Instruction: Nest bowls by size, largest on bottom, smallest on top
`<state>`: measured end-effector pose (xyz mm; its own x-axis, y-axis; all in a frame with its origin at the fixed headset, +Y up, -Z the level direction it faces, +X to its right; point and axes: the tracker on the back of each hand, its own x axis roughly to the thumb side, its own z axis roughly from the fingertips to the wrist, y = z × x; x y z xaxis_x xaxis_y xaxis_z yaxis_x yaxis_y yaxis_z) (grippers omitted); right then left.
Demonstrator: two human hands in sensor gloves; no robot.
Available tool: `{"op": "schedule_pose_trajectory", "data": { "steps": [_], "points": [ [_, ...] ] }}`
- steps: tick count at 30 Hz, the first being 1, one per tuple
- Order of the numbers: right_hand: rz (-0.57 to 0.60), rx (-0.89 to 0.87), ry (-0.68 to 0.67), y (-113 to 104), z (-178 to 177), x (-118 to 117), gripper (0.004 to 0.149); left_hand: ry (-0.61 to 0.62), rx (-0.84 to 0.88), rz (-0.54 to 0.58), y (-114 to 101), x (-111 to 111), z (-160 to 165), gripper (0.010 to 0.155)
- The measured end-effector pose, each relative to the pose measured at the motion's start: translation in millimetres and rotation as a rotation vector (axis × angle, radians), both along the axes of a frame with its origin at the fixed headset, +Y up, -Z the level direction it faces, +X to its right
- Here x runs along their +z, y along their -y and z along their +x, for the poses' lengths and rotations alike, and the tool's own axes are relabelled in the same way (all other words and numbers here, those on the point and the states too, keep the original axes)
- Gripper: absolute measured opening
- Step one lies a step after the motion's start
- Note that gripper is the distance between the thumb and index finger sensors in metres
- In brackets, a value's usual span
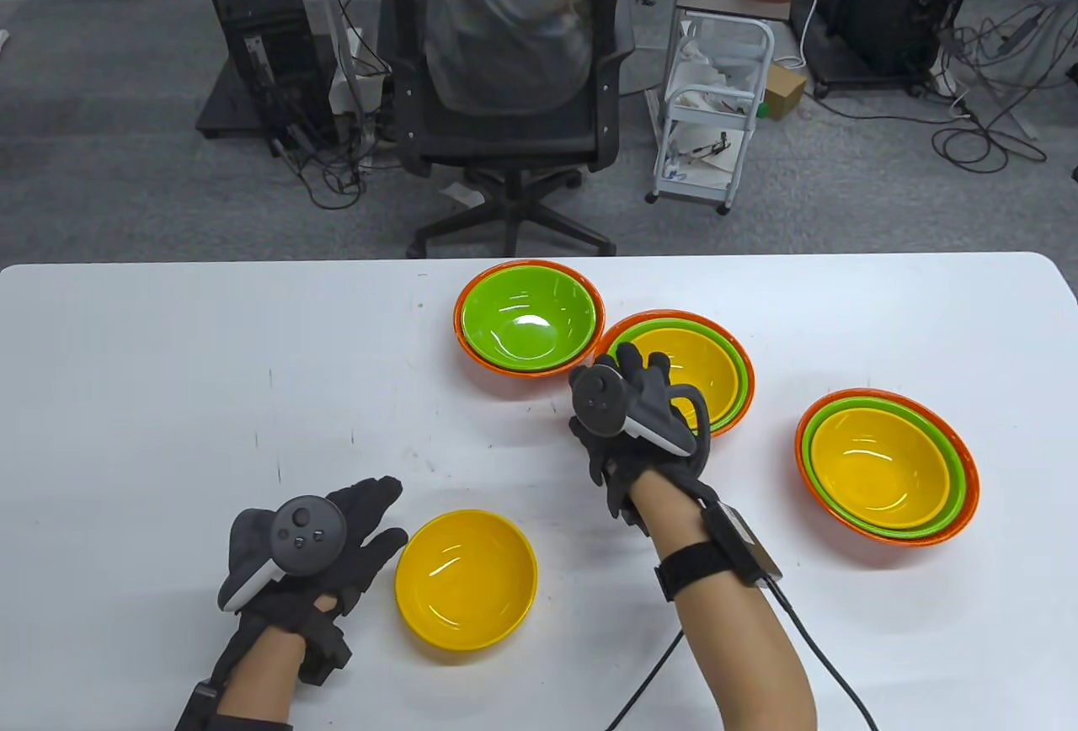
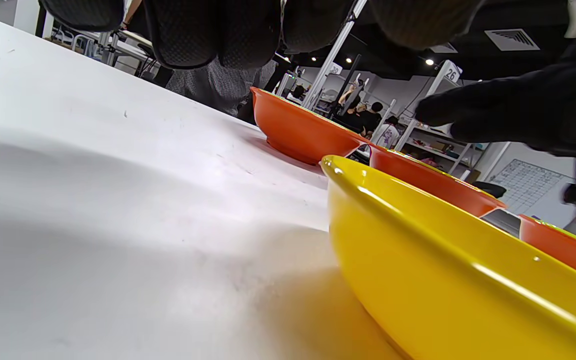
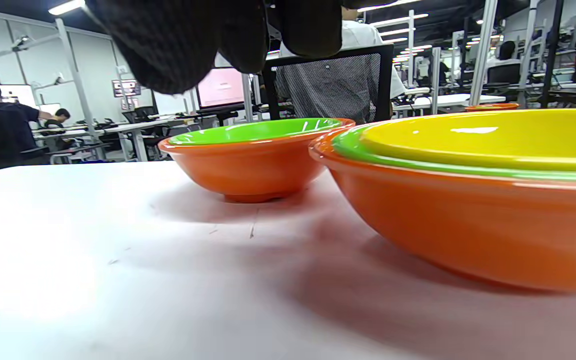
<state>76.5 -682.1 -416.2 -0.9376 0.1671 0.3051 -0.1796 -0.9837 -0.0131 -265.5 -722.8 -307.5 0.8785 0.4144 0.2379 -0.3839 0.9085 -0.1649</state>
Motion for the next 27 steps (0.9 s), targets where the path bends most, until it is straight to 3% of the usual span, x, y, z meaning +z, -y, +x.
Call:
{"op": "schedule_pose_trajectory", "data": {
  "steps": [6, 12, 23, 27],
  "points": [
    [0.015, -0.076, -0.04, 0, 39, 51, 0.063, 0.008, -0.022, -0.01, 2, 1, 5, 0.069],
    [0.017, -0.118, -0.047, 13, 73, 89, 0.063, -0.052, -0.087, -0.018, 3, 0, 7, 0.07],
    [0.001, -0.147, 0.011, 30, 100, 100, 0.063, -0.089, -0.16, -0.226, 23, -7, 11, 0.074],
    [-0.002, -0.148, 0.021, 29, 101, 102, 0.064, -0.104, -0.133, -0.223, 25, -8, 12, 0.073]
  ]
}}
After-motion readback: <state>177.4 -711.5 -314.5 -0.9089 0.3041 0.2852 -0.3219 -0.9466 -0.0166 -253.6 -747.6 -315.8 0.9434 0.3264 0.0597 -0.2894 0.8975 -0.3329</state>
